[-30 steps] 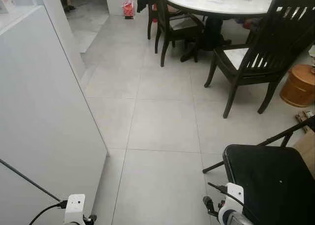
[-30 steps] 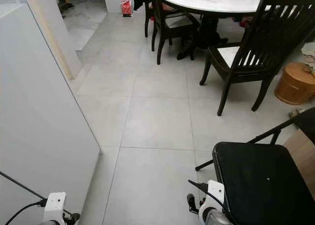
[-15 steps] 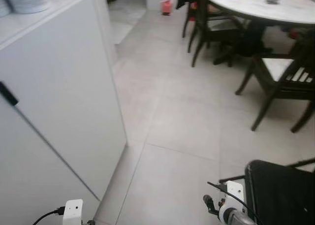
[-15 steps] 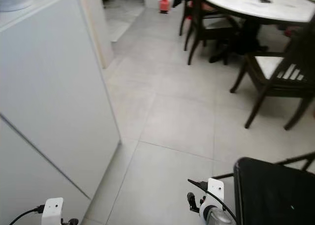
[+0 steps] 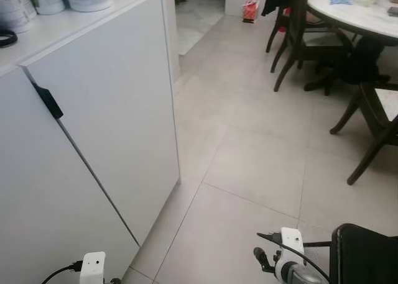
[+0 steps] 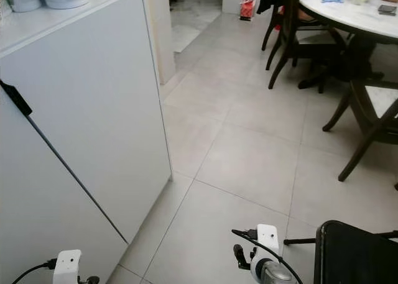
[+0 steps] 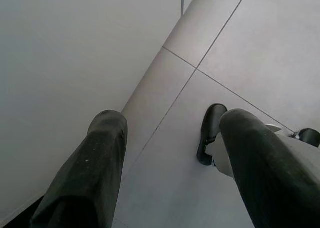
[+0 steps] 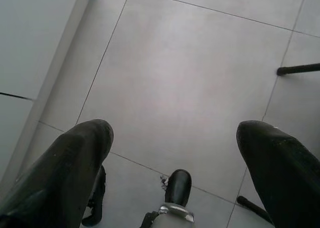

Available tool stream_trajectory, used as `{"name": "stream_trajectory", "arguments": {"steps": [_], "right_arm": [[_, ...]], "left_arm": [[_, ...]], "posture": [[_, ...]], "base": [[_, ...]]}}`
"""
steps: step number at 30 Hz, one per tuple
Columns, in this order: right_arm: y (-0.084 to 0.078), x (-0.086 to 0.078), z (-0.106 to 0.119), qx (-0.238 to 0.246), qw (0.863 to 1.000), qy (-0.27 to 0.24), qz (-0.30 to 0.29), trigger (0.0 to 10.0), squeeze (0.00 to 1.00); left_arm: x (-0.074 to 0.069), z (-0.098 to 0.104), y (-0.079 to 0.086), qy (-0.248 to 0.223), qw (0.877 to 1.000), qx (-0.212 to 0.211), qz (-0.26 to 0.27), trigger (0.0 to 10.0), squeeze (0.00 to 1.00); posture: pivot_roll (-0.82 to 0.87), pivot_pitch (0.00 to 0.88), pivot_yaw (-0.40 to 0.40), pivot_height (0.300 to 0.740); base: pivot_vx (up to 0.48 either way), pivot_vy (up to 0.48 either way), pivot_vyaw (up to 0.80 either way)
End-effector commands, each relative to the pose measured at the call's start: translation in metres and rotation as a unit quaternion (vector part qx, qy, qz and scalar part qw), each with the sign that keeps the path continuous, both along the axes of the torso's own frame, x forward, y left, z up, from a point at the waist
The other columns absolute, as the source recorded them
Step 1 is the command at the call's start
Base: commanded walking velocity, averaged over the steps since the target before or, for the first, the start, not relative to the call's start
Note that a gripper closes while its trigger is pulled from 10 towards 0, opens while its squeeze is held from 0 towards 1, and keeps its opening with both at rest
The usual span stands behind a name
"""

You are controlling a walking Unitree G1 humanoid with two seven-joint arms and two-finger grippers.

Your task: Restocking fridge

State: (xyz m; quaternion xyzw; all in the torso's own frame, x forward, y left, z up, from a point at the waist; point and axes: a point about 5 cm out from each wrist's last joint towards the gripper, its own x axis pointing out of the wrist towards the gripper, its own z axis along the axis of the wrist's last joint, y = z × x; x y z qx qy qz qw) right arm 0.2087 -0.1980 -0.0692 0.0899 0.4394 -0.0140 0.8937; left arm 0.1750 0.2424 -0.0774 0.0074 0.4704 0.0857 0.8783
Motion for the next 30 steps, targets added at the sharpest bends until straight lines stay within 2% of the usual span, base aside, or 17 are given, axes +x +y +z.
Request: {"name": "stream_trajectory", "arguments": {"steps": [1,8,9,12,18,24,27,30], "right_arm": [[-0.0012,0.0001,0.0002,0.001,1.000,-0.002,-0.011,10.0,0.00],[-0.0009,0.0010,0.0008,-0.014,0.999,0.007,0.036,10.0,0.00],[-0.0003,0.0019,0.0014,-0.028,0.997,0.011,0.077,10.0,0.00],[0.0016,0.0035,0.0029,-0.044,0.987,0.016,0.151,10.0,0.00],[0.0022,0.0023,0.0022,-0.036,0.988,0.019,0.146,10.0,0.00],[-0.0028,0.0004,0.0010,-0.020,0.999,-0.002,0.030,10.0,0.00],[-0.0041,-0.0028,-0.0011,-0.003,1.000,0.000,-0.029,10.0,0.00],[-0.0051,-0.0060,-0.0033,0.000,0.998,0.014,-0.057,10.0,0.00]], "left_arm": [[-0.0029,-0.0018,-0.0008,0.010,1.000,-0.004,-0.001,10.0,0.00],[-0.0029,-0.0016,-0.0002,0.010,1.000,-0.004,-0.002,10.0,0.00],[-0.0031,-0.0017,-0.0002,0.011,1.000,-0.004,-0.003,10.0,0.00],[-0.0032,-0.0017,-0.0001,0.011,1.000,-0.004,-0.003,10.0,0.00],[-0.0039,-0.0021,-0.0005,0.011,1.000,-0.005,-0.003,10.0,0.00],[-0.0047,-0.0027,-0.0014,0.009,1.000,-0.011,0.005,10.0,0.00],[-0.0055,-0.0032,-0.0019,0.010,1.000,-0.011,0.005,10.0,0.00],[-0.0065,-0.0038,-0.0022,0.011,1.000,-0.014,0.010,10.0,0.00]], "posture": [[0.05,0.000,0.011,0.740],[0.06,0.000,0.011,0.740],[0.05,0.000,0.010,0.740],[0.06,0.000,0.005,0.740],[0.05,0.000,0.004,0.740],[0.05,0.000,0.000,0.740],[0.04,0.000,0.001,0.740],[0.05,0.000,0.000,0.740]], "base": [[0.000,0.000,0.80],[0.000,0.000,0.80],[0.000,0.000,0.80],[0.000,0.000,0.80],[0.000,0.000,0.80],[0.000,0.000,0.80],[0.000,0.000,0.80],[0.000,0.000,0.80]]}}
